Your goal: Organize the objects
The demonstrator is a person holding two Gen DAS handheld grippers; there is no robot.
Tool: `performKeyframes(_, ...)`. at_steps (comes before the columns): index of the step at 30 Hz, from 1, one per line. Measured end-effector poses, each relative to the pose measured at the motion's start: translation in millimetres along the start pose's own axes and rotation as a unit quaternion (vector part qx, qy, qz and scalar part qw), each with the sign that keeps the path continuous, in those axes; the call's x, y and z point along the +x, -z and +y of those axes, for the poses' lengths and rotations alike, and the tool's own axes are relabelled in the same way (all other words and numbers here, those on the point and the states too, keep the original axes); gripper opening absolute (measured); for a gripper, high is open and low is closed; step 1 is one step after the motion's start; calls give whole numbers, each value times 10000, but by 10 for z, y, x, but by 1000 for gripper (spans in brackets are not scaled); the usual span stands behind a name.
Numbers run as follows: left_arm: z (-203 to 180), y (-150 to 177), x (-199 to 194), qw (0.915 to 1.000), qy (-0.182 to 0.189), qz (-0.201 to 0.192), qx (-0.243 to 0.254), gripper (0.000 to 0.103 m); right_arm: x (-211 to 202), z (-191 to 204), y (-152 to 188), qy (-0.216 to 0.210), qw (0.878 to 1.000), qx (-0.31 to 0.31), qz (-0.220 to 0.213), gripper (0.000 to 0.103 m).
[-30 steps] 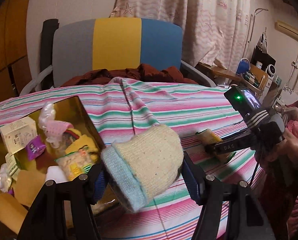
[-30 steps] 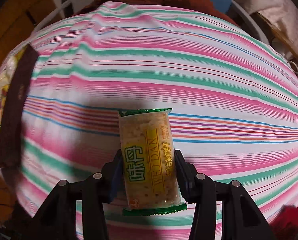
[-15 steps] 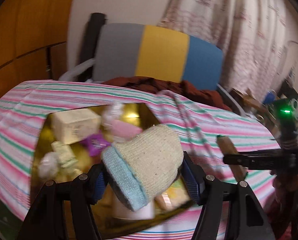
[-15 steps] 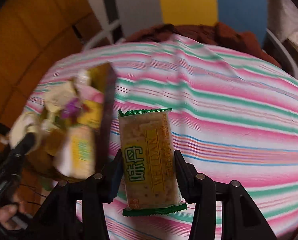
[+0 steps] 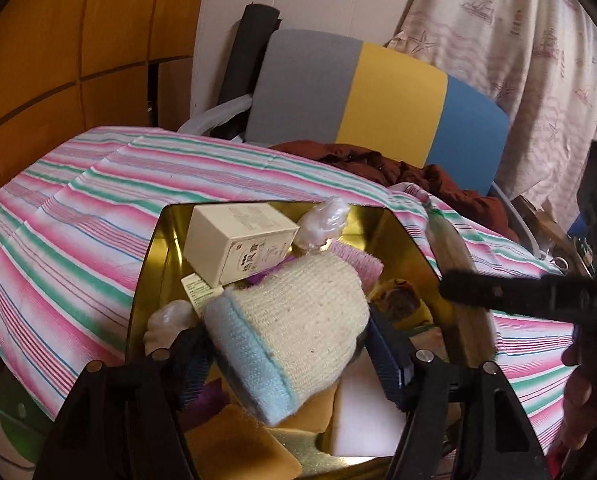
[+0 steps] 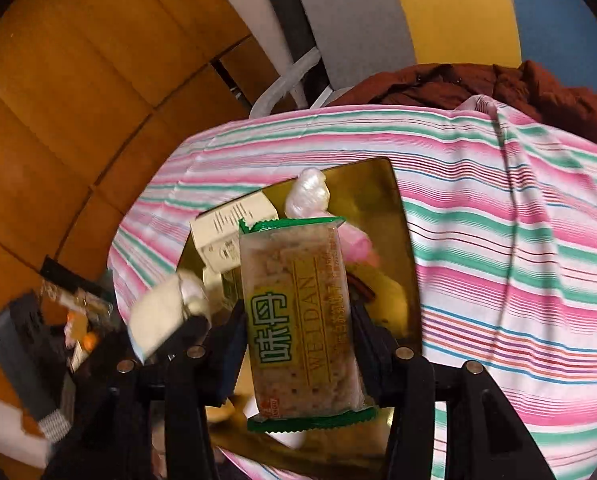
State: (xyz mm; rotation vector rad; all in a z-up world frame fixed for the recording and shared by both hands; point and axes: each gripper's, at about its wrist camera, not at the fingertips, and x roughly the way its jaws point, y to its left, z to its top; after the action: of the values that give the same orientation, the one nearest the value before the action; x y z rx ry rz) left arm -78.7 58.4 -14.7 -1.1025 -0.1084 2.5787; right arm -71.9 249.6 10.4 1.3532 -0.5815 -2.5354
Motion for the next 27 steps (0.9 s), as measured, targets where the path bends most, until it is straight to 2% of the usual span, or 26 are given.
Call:
performKeyframes(4,59,23,10,9999,-72,-1,-97,73,153,42,-23,45,10000,2,49,52)
performKeyframes(6,63,27,1,9999,-161,-29,-56,80,180,26,-12,53,10000,41,29,54)
performKeyframes(11,82,31,-78,9997,-223,-60,-64,80,142,77,82,331,9993,-188,-16,54)
performKeyframes(15,82,38,-195,9993,-338,-125,-100,81,61,179,190,789,9950,-573,-233,63)
performKeyframes(19,42,29,-349,9979,-587,-265,-44,81,-91,310,349,1342,9837,-1011,-648,81)
performKeyframes(21,19,33,-433,9968,-721,-357,-16,81,-159,360,428,1578,9770,-1158,-841,85)
performKeyframes(24,-1,41,-537,9953,-852,-461,-13,81,-243,419,533,1847,9677,-1328,-1087,98)
performKeyframes(27,-27,73,-619,9951,-848,-505,16,81,-296,428,617,1931,9647,-1325,-1205,100)
